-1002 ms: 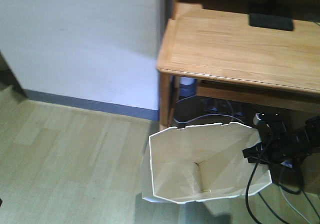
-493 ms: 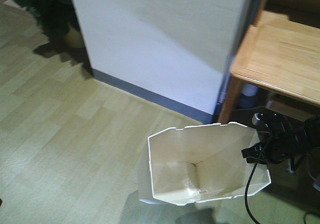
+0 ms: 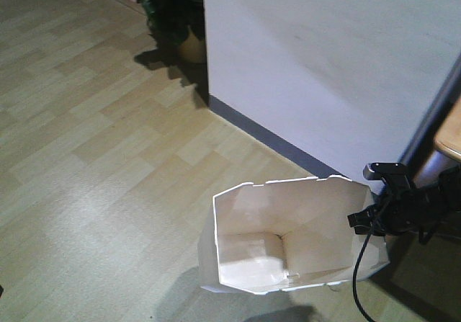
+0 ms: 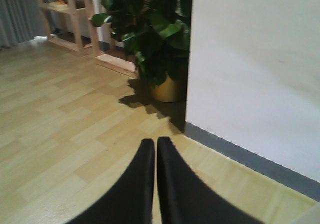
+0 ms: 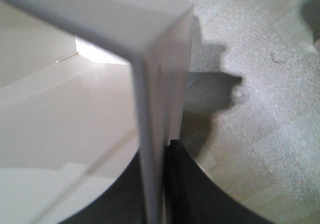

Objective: Move trash bin to bedside with robot
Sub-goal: 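Turn the base away from the desk carrying the bin in the right gripper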

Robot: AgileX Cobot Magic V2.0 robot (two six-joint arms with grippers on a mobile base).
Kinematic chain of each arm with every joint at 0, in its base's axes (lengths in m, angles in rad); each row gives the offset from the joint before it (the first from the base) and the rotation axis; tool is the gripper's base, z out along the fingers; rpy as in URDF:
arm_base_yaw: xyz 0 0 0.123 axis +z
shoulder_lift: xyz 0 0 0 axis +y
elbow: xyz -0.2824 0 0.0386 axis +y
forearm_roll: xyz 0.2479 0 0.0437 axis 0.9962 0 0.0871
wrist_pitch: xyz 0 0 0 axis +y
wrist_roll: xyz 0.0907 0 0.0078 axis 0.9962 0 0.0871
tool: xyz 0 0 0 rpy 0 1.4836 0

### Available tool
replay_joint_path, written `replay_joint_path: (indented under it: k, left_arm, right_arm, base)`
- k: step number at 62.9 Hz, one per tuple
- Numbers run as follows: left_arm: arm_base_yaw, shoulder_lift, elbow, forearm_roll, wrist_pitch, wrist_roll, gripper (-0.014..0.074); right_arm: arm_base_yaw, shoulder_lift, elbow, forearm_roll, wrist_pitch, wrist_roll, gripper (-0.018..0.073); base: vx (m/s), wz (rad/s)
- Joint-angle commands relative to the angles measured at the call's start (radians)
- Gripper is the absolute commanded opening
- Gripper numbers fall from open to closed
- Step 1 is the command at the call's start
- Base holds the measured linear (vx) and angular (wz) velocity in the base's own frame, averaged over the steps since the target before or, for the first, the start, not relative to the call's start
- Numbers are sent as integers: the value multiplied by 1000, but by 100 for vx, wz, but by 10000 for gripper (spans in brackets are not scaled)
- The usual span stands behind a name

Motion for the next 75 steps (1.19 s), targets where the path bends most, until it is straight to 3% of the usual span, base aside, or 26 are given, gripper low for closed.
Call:
replay_joint_path:
  k: [1,75]
  left_arm:
    - [-2,-14,19,-3,-69,-4,-6]
    - [-2,-14,19,-3,-69,-4,-6]
  right_arm:
    - [-2,-63,-11,50,190,6,-5]
    - [-2,-63,-11,50,190,6,-5]
  base:
    - [10,39]
    - [15,56]
